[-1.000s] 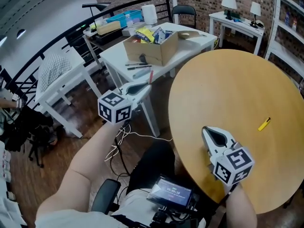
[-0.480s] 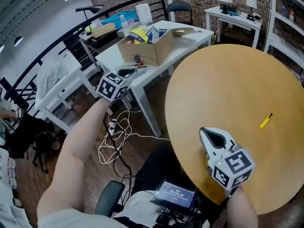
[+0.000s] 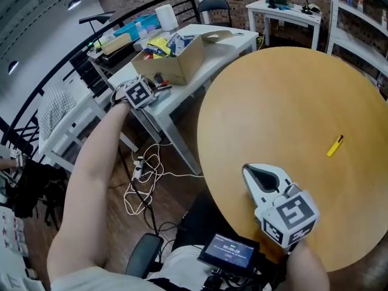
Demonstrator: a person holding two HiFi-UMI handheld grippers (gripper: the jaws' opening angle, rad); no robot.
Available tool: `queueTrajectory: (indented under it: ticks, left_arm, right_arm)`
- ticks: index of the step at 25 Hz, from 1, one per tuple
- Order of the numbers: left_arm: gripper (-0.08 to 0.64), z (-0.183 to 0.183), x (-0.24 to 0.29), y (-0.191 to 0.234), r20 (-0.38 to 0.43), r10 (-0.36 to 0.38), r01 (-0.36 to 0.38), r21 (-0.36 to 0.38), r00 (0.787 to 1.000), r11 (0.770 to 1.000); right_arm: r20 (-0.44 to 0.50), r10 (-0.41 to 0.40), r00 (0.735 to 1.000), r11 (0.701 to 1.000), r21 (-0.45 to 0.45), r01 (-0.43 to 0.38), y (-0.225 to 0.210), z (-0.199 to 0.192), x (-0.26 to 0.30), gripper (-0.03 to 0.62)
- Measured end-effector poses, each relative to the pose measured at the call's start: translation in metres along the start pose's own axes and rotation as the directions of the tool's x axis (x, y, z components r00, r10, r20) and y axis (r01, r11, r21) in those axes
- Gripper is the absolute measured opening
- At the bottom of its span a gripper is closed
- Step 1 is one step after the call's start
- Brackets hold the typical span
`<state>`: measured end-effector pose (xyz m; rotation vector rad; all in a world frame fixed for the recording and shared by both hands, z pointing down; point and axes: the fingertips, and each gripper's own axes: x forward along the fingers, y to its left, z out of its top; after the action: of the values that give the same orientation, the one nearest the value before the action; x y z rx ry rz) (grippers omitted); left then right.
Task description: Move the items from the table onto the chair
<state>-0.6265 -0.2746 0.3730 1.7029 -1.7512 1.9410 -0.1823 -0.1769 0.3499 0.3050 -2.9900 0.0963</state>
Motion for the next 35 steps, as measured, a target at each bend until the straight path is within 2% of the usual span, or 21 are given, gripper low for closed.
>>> queueTrajectory:
  ticks: [2, 5, 12, 17, 21, 24, 26, 31, 33, 35]
  left_arm:
    - [0.054, -0.001, 0.006, 0.002, -0.035, -0.012, 0.013, 0.033, 0.999, 0.999]
    - [0.057, -0.006, 0.016, -0.002, -0.07, -0.046, 0.048, 0.03, 0.996, 0.998]
    - [0.127, 0.001, 0.016, 0.005, -0.048, -0.007, 0.007, 0.003, 0.999, 1.0]
    - [0.129, 0.016, 0.002, 0.013, 0.016, 0.052, -0.052, 0.014, 0.999, 0.999]
    - [0.129, 0.043, -0.017, -0.002, 0.093, 0.027, -0.029, 0.021, 0.995, 0.999]
    - [0.117, 0.068, -0.038, -0.017, 0.186, 0.013, -0.011, -0.009, 0.983, 1.0]
    - [0.053, 0.089, -0.056, -0.038, 0.277, -0.023, 0.037, -0.044, 0.961, 0.998]
    - [0.023, 0.132, -0.095, -0.106, 0.486, -0.1, 0.14, -0.047, 0.868, 0.989]
    - [0.022, 0.147, -0.113, -0.13, 0.549, -0.132, 0.191, -0.051, 0.825, 0.98]
    - [0.021, 0.161, -0.132, -0.15, 0.618, -0.161, 0.259, -0.071, 0.769, 0.963]
  right_arm:
    - [0.0, 0.0, 1.0, 1.0, -0.002, 0.0, 0.0, 0.0, -0.001, 0.006]
    - [0.001, 0.0, 1.0, 1.0, -0.003, 0.0, 0.001, -0.001, -0.001, 0.006]
    - [0.002, 0.003, 1.0, 1.0, -0.002, -0.003, 0.001, -0.001, -0.002, 0.006]
    - [-0.004, 0.011, 1.0, 1.0, -0.003, -0.011, 0.002, -0.002, 0.0, 0.005]
    - [-0.005, 0.009, 1.0, 1.0, 0.001, -0.009, 0.001, -0.002, 0.0, 0.006]
    - [-0.004, 0.007, 1.0, 1.0, 0.007, -0.007, 0.001, -0.003, 0.001, 0.006]
    - [-0.003, 0.007, 1.0, 1.0, 0.006, -0.007, 0.001, -0.004, 0.002, 0.005]
    - [-0.013, 0.006, 1.0, 1.0, 0.001, -0.006, 0.001, -0.006, 0.0, 0.005]
    - [-0.014, 0.005, 1.0, 1.0, 0.001, -0.005, 0.001, -0.007, 0.001, 0.005]
    - [-0.015, 0.004, 1.0, 1.0, 0.001, -0.004, 0.0, -0.007, 0.002, 0.005]
